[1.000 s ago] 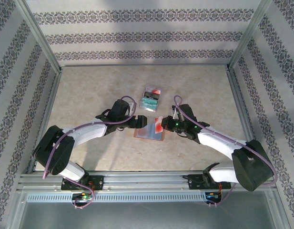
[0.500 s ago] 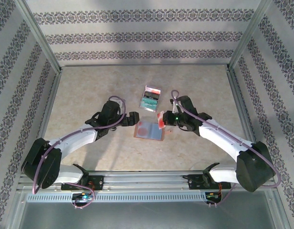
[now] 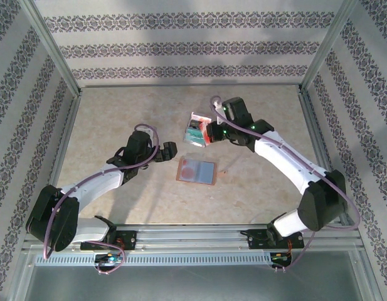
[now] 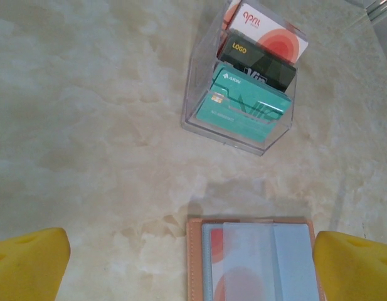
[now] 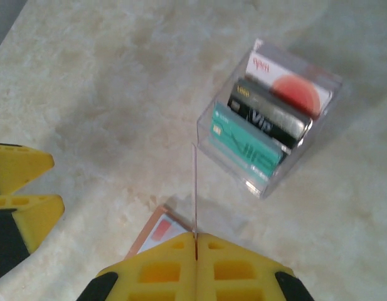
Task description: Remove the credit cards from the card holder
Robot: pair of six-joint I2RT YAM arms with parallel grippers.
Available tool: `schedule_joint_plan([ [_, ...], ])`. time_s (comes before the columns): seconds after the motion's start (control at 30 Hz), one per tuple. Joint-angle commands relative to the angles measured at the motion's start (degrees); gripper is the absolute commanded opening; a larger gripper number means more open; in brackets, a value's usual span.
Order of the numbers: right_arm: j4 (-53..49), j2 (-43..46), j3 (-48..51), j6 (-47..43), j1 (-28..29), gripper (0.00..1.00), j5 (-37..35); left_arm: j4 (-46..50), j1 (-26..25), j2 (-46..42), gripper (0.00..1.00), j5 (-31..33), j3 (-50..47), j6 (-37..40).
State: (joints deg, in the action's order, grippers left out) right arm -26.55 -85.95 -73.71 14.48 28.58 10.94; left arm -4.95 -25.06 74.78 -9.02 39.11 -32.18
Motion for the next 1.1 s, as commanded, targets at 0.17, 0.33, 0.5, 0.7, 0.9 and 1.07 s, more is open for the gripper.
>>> schedule_joint_plan([
  [0.17,-3.3,-11.1,-14.2,-15.1,-3.2,0.0,-0.7,-2.6,2.0,-0.6,0.99,-0.4,-0.8,-0.6],
  [0.33,-3.6,-19.2,-21.9,-21.7,-4.6,0.0,2.0,-2.8,2.8,0.0,0.99,-1.2,-0.7,-0.8],
  [0.5,-4.6,-25.8,-28.3,-28.2,-5.0,0.0,3.8,-2.9,3.5,0.6,0.99,-2.1,-0.7,-1.1],
  [0.7,-6.9,-31.7,-33.5,-33.2,-5.2,0.0,3.9,-2.5,4.2,0.7,0.99,-2.8,-0.6,-1.8],
  [0.9,-8.5,-34.4,-35.4,-36.0,-5.4,0.0,3.9,-1.8,4.5,0.3,0.99,-2.9,-0.5,-2.1],
  [1.07,-9.1,-36.3,-36.2,-38.1,-5.6,0.0,3.6,-1.6,4.5,0.3,0.99,-3.1,-0.2,-2.3],
])
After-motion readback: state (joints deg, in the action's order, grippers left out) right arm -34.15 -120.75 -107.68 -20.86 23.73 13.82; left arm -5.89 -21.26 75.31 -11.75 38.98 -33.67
